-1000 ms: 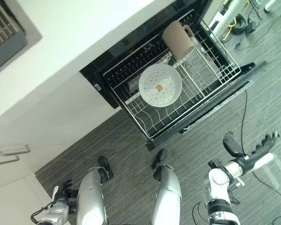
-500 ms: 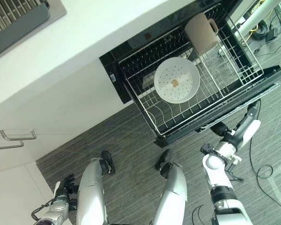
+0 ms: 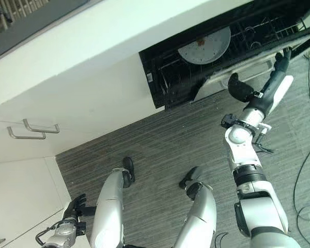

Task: Place the dishes in the dishwasher.

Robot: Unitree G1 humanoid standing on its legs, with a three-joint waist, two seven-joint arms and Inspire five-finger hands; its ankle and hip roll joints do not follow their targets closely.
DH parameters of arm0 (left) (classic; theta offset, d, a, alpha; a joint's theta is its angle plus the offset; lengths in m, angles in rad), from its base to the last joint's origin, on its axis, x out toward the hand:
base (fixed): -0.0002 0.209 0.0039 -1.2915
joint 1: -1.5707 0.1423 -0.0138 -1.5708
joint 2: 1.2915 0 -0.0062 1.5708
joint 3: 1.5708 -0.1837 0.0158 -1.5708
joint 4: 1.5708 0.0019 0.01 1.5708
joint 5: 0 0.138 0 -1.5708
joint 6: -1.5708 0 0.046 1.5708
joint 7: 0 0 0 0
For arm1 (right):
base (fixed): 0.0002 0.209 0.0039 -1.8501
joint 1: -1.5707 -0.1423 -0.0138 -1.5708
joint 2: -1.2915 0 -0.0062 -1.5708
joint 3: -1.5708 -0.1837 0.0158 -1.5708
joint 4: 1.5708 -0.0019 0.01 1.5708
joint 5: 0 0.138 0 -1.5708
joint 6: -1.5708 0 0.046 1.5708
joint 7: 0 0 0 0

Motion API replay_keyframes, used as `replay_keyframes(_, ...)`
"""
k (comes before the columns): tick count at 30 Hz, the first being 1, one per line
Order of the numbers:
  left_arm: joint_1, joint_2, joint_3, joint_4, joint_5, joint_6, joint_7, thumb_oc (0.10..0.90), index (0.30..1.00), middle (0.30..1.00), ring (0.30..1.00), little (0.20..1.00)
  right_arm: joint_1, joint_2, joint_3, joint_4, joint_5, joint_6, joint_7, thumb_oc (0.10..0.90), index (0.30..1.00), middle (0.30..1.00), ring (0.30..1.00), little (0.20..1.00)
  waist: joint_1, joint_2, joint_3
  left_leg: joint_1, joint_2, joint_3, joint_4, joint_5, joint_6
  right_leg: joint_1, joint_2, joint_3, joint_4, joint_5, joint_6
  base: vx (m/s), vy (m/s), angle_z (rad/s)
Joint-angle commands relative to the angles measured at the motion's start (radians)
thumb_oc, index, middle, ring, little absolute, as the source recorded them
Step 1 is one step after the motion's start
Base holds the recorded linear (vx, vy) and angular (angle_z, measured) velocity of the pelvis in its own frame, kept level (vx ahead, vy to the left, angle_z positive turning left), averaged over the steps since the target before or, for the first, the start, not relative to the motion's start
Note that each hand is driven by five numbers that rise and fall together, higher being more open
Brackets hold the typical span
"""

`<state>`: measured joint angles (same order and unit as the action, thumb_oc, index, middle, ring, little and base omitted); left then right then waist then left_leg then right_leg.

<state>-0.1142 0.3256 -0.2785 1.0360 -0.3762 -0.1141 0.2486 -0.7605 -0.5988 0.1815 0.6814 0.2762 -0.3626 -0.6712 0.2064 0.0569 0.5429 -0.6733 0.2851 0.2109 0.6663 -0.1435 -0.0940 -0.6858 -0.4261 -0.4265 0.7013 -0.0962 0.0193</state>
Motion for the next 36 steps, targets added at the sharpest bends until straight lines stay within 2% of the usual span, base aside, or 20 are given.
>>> replay_keyframes(1,0.061,0.024,-0.063,-0.032,0.041,-0.006,0.007,0.800,0.900,0.900,0.900,0.900,-0.206,-0.167,0.097,-0.086,-0.131,-0.109,0.074,0.800,0.900,0.900,0.900,0.900,0.041,0.054,-0.023,0.056,-0.126,0.049,-0.121,-0.011,0.092,0.071,0.061,-0.018,0.157,-0.230,0.032,-0.01,0.034,0.17)
replay_keyframes(5,0.063,0.047,-0.083,-0.048,0.035,0.000,-0.009,0.800,0.900,0.900,0.900,0.900,-0.400,-0.201,0.221,-0.013,-0.131,-0.096,0.101,0.800,0.900,0.900,0.900,0.900,0.079,0.067,-0.023,0.056,-0.144,0.036,-0.145,0.007,0.091,0.085,0.056,-0.041,0.144,-0.226,0.029,-0.02,0.041,0.20)
replay_keyframes(8,0.063,0.047,-0.082,-0.048,0.035,0.000,-0.009,0.800,0.900,0.900,0.900,0.900,-0.402,-0.201,0.223,-0.012,-0.130,-0.096,0.101,0.800,0.900,0.900,0.900,0.900,0.079,0.068,-0.023,0.055,-0.144,0.036,-0.145,0.008,0.091,0.085,0.056,-0.041,0.144,-0.226,0.029,-0.01,0.017,0.01)
replay_keyframes(9,0.073,0.072,-0.092,-0.071,0.018,-0.016,-0.030,0.800,0.900,0.900,0.900,0.900,-0.533,-0.220,0.307,0.005,-0.129,-0.058,0.106,0.800,0.900,0.900,0.900,0.900,0.109,0.070,-0.023,0.057,-0.156,0.031,-0.164,0.022,0.091,0.099,0.054,-0.061,0.137,-0.227,0.026,-0.02,0.041,-0.05)
replay_keyframes(10,0.076,0.078,-0.092,-0.086,0.003,-0.023,-0.038,0.800,0.900,0.900,0.900,0.900,-0.567,-0.224,0.330,0.013,-0.106,-0.044,0.119,0.800,0.900,0.900,0.900,0.900,0.113,0.073,-0.023,0.056,-0.161,0.027,-0.171,0.027,0.091,0.101,0.056,-0.067,0.134,-0.226,0.025,-0.02,0.040,0.10)
replay_keyframes(15,0.089,0.090,-0.075,-0.127,-0.047,-0.035,-0.086,0.800,0.900,0.900,0.900,0.900,-0.581,-0.223,0.339,0.020,-0.040,-0.031,0.179,0.800,0.900,0.900,0.900,0.900,0.126,0.074,-0.023,0.067,-0.169,0.018,-0.197,0.043,0.088,0.120,0.058,-0.079,0.116,-0.220,0.029,-0.01,-0.005,0.10)
replay_keyframes(16,0.090,0.090,-0.063,-0.143,-0.111,-0.028,-0.141,0.800,0.900,0.900,0.900,0.900,-0.556,-0.212,0.321,0.013,-0.013,-0.009,0.202,0.800,0.900,0.900,0.900,0.900,0.125,0.074,-0.023,0.082,-0.172,0.018,-0.215,0.052,0.086,0.132,0.061,-0.081,0.103,-0.214,0.034,-0.01,-0.013,0.05)
replay_keyframes(18,0.090,0.069,-0.034,-0.163,-0.264,0.011,-0.233,0.800,0.900,0.900,0.900,0.900,-0.449,-0.182,0.253,-0.015,0.013,0.024,0.258,0.800,0.900,0.900,0.900,0.900,0.110,0.072,-0.023,0.124,-0.172,0.023,-0.254,0.066,0.083,0.163,0.071,-0.076,0.068,-0.203,0.045,-0.02,-0.008,0.14)
replay_keyframes(19,0.083,0.045,-0.006,-0.161,-0.338,0.015,-0.278,0.800,0.900,0.900,0.900,0.900,-0.338,-0.140,0.196,-0.031,0.020,0.039,0.288,0.800,0.900,0.900,0.900,0.900,0.093,0.071,-0.023,0.165,-0.170,0.033,-0.287,0.076,0.080,0.191,0.078,-0.071,0.039,-0.193,0.056,-0.01,0.004,0.22)
replay_keyframes(21,0.075,0.028,0.013,-0.163,-0.362,0.020,-0.280,0.800,0.900,0.900,0.900,0.900,-0.237,-0.096,0.151,-0.041,0.033,0.050,0.309,0.800,0.900,0.900,0.900,0.900,0.074,0.067,-0.023,0.200,-0.165,0.044,-0.320,0.086,0.075,0.217,0.084,-0.063,0.001,-0.180,0.066,-0.01,0.014,0.05)
replay_keyframes(23,0.055,0.004,0.044,-0.151,-0.383,0.029,-0.274,0.800,0.900,0.900,0.900,0.900,-0.063,-0.022,0.091,-0.060,0.019,0.028,0.328,0.800,0.900,0.900,0.900,0.900,0.040,0.056,-0.023,0.254,-0.153,0.059,-0.366,0.104,0.064,0.259,0.096,-0.047,-0.058,-0.160,0.079,-0.02,0.041,-0.11)
replay_keyframes(24,0.040,-0.011,0.074,-0.131,-0.403,0.031,-0.262,0.800,0.900,0.900,0.900,0.900,0.102,0.051,0.063,-0.085,-0.005,0.015,0.334,0.800,0.900,0.900,0.900,0.900,0.002,0.047,-0.023,0.288,-0.133,0.070,-0.366,0.099,0.052,0.300,0.113,-0.029,-0.115,-0.143,0.088,-0.03,0.048,-0.12)
replay_keyframes(25,0.037,-0.023,0.090,-0.115,-0.408,0.026,-0.255,0.800,0.900,0.900,0.900,0.900,0.205,0.095,0.063,-0.099,-0.021,0.020,0.334,0.800,0.900,0.900,0.900,0.900,-0.024,0.038,-0.023,0.315,-0.121,0.072,-0.366,0.093,0.044,0.334,0.126,-0.015,-0.158,-0.131,0.094,-0.02,0.038,-0.11)
replay_keyframes(27,0.034,-0.035,0.107,-0.087,-0.408,0.016,-0.247,0.800,0.900,0.900,0.900,0.900,0.340,0.144,0.075,-0.096,-0.045,-0.011,0.324,0.800,0.900,0.900,0.900,0.900,-0.056,0.027,-0.023,0.351,-0.106,0.075,-0.366,0.084,0.032,0.384,0.142,-0.002,-0.214,-0.115,0.102,0.00,-0.011,-0.24)
replay_keyframes(28,0.043,-0.046,0.121,-0.074,-0.397,0.013,-0.242,0.800,0.900,0.900,0.900,0.900,0.441,0.169,0.079,-0.078,-0.050,-0.037,0.327,0.800,0.900,0.900,0.900,0.900,-0.075,0.019,-0.035,0.373,-0.097,0.078,-0.366,0.075,0.025,0.422,0.155,0.003,-0.263,-0.101,0.108,-0.01,-0.032,-0.34)
replay_keyframes(30,0.051,-0.053,0.132,-0.052,-0.387,0.013,-0.240,0.800,0.900,0.900,0.900,0.900,0.515,0.185,0.080,-0.049,-0.030,-0.029,0.341,0.800,0.900,0.900,0.900,0.900,-0.095,0.010,-0.059,0.388,-0.087,0.083,-0.366,0.067,0.017,0.454,0.167,0.007,-0.313,-0.085,0.115,0.00,-0.038,-0.40)
replay_keyframes(31,0.047,-0.063,0.142,-0.017,-0.361,0.032,-0.229,0.800,0.900,0.900,0.900,0.900,0.606,0.216,0.075,0.021,0.007,-0.033,0.356,0.800,0.900,0.900,0.900,0.900,-0.128,-0.002,-0.102,0.416,-0.072,0.092,-0.366,0.053,0.004,0.510,0.188,0.013,-0.391,-0.063,0.123,0.02,-0.053,-0.46)
replay_keyframes(32,0.049,-0.073,0.145,0.006,-0.330,0.039,-0.229,0.800,0.900,0.900,0.900,0.900,0.648,0.233,0.058,0.073,0.028,-0.025,0.372,0.800,0.900,0.900,0.900,0.900,-0.144,-0.013,-0.129,0.437,-0.072,0.096,-0.366,0.042,0.001,0.527,0.186,0.023,-0.401,-0.059,0.128,0.02,-0.048,-0.24)
replay_keyframes(36,0.059,-0.098,0.145,0.056,-0.288,0.062,-0.221,0.800,0.900,0.900,0.900,0.900,0.708,0.286,0.014,0.235,0.075,-0.018,0.402,0.800,0.900,0.900,0.900,0.900,-0.169,-0.020,-0.201,0.471,-0.069,0.118,-0.366,0.033,0.014,0.536,0.180,0.042,-0.401,-0.037,0.126,-0.05,-0.026,-0.25)
